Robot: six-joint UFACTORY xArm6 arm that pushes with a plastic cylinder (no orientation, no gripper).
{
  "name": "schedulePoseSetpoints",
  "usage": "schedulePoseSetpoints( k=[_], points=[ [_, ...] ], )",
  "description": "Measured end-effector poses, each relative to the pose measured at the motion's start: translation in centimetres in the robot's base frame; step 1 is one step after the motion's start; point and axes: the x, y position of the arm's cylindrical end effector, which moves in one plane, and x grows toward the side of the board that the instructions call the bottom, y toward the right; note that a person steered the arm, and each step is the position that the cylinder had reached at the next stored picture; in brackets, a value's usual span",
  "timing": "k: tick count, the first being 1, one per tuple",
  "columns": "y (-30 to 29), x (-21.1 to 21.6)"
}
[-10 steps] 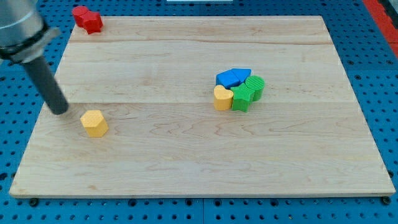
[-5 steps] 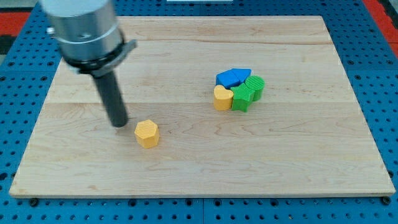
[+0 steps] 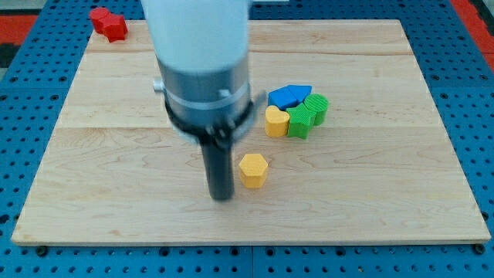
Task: Slide the yellow hexagon to the bottom right to the yellow heart
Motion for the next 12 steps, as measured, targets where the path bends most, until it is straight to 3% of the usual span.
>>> schedulePoseSetpoints(
  k=[1, 2, 3, 4, 8, 10, 11, 12],
  points=[
    [5.2, 1.6],
    [5.0, 1.4],
    [0.6, -0.1],
    [-0.2, -3.4],
    [2.0, -7.0],
    [4.3, -5.6],
    [4.4, -2.8],
    [4.9, -4.0]
  ],
)
